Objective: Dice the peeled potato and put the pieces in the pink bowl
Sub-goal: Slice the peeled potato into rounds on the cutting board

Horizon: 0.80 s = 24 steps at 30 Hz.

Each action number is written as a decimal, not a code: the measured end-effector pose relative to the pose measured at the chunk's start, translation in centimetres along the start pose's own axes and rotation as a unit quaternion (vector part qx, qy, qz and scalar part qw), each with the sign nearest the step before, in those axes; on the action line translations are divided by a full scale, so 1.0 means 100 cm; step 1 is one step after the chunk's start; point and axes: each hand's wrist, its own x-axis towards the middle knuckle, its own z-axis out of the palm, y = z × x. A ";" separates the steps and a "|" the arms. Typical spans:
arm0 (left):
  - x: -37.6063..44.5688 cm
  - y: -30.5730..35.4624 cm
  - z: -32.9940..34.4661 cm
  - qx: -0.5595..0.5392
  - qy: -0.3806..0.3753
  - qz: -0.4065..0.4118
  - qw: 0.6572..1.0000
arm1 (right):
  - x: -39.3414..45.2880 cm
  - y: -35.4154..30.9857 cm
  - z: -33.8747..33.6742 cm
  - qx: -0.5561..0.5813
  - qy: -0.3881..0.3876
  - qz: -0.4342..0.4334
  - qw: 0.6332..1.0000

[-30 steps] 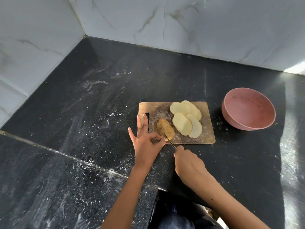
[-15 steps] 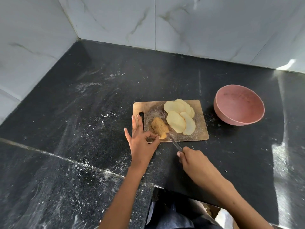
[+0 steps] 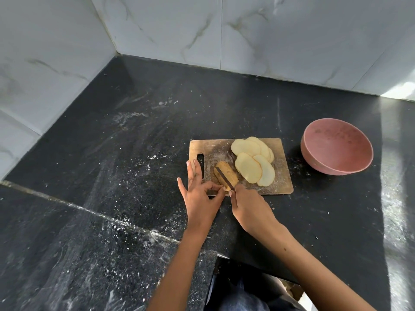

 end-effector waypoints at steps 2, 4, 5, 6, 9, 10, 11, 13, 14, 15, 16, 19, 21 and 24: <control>0.000 0.000 0.000 -0.003 -0.001 0.000 1.000 | 0.001 -0.002 0.000 -0.005 -0.008 0.003 1.000; 0.000 -0.001 0.000 -0.006 -0.001 -0.002 1.000 | 0.001 -0.005 0.000 -0.009 -0.010 0.005 1.000; 0.000 -0.001 0.000 -0.007 -0.001 -0.003 1.000 | 0.001 -0.006 0.000 -0.013 -0.009 0.007 1.000; 0.000 -0.001 0.000 -0.009 -0.001 -0.005 1.000 | 0.001 -0.008 0.000 -0.018 -0.008 0.010 1.000; -0.001 -0.001 0.000 -0.014 -0.003 -0.010 1.000 | 0.001 -0.012 -0.001 -0.034 -0.005 0.017 0.999; -0.001 -0.001 0.000 -0.015 -0.005 -0.013 1.000 | 0.001 -0.014 0.000 -0.039 -0.005 0.020 0.999; -0.001 -0.001 0.000 -0.016 -0.007 -0.015 1.000 | 0.002 -0.016 0.000 -0.043 -0.006 0.022 0.999; -0.001 -0.001 0.000 -0.018 -0.008 -0.017 1.000 | 0.002 -0.019 0.001 -0.047 -0.007 0.032 0.998; -0.001 -0.001 0.000 -0.017 -0.008 -0.018 1.000 | 0.003 -0.021 0.003 -0.047 -0.006 0.038 0.998; -0.001 0.000 -0.001 -0.016 -0.009 -0.020 1.000 | 0.003 -0.023 0.004 -0.046 -0.004 0.042 0.998; -0.002 0.000 -0.001 -0.014 -0.010 -0.022 1.000 | 0.004 -0.024 0.006 -0.045 -0.001 0.046 0.998; -0.002 0.001 -0.002 -0.011 -0.013 -0.023 1.000 | 0.003 -0.026 0.008 -0.046 0.000 0.053 0.998; -0.001 0.001 -0.002 -0.010 -0.016 -0.025 1.000 | 0.000 -0.025 0.008 -0.056 -0.007 0.049 0.997; -0.001 0.000 -0.001 -0.008 -0.014 -0.023 1.000 | -0.006 -0.025 0.007 -0.061 -0.012 0.044 0.997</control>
